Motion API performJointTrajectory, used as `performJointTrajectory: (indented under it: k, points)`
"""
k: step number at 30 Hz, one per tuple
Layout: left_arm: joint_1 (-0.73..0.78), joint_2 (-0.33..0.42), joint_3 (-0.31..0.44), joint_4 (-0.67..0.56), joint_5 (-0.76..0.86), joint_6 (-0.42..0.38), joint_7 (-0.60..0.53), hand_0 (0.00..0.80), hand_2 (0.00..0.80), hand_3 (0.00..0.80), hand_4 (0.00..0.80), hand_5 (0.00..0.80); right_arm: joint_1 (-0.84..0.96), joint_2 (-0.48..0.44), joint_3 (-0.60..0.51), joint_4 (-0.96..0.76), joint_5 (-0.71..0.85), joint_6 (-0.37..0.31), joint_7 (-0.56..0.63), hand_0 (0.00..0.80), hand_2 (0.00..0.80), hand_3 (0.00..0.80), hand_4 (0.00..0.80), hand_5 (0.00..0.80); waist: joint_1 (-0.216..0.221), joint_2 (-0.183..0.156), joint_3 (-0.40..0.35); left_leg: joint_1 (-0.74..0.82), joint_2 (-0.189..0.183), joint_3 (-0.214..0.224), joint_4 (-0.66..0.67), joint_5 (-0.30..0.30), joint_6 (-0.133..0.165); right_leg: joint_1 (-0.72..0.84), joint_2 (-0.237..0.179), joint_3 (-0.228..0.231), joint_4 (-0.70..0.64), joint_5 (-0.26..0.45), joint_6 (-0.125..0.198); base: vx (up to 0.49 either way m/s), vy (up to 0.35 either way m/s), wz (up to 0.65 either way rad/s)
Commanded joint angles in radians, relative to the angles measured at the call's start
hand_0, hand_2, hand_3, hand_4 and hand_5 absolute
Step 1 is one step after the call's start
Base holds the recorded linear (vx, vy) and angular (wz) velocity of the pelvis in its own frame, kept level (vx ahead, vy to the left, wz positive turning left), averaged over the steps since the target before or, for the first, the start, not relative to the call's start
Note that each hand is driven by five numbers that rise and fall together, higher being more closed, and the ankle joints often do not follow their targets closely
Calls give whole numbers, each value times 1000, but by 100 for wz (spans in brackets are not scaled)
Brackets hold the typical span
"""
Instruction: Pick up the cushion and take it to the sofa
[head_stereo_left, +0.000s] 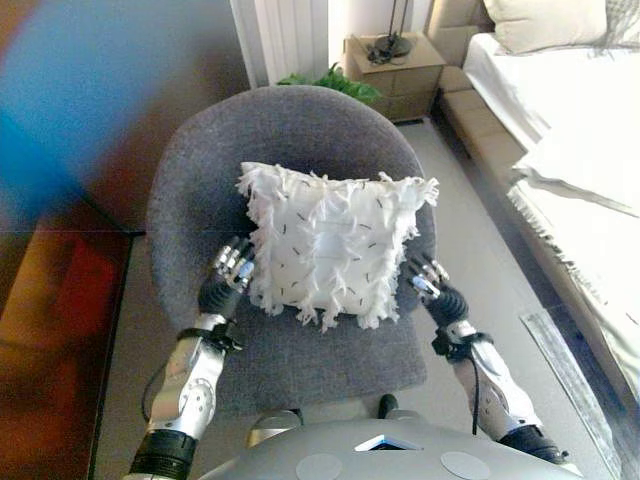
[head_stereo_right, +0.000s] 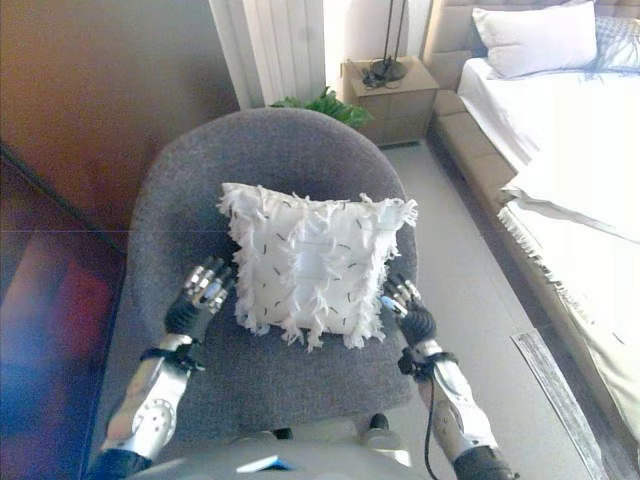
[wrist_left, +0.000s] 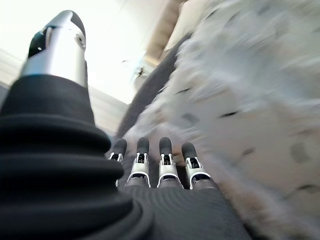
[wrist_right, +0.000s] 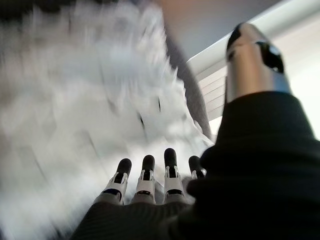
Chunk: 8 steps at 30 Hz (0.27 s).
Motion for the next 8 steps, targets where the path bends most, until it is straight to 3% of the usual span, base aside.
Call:
performJointTrajectory:
  k: [1, 8]
  points:
    - [-46, 50, -25, -43, -91, -64, -57, 0, 0, 0, 0, 0, -54, 6, 23, -34, 19, -101, 108, 0, 0, 0, 0, 0, 19, -36, 8, -84, -34, 5, 64, 18, 35, -12, -13, -39, 14, 30, 6, -62, 11, 2]
    - [-107, 92, -103, -68, -65, -91, -11, 0, 0, 0, 0, 0, -112, -28, 87, -22, -6, -121, 58, 0, 0, 0, 0, 0, 24, -43, 0, -83, -36, 1, 51, 20, 34, -17, -12, -45, 5, 34, 11, -42, -8, 2]
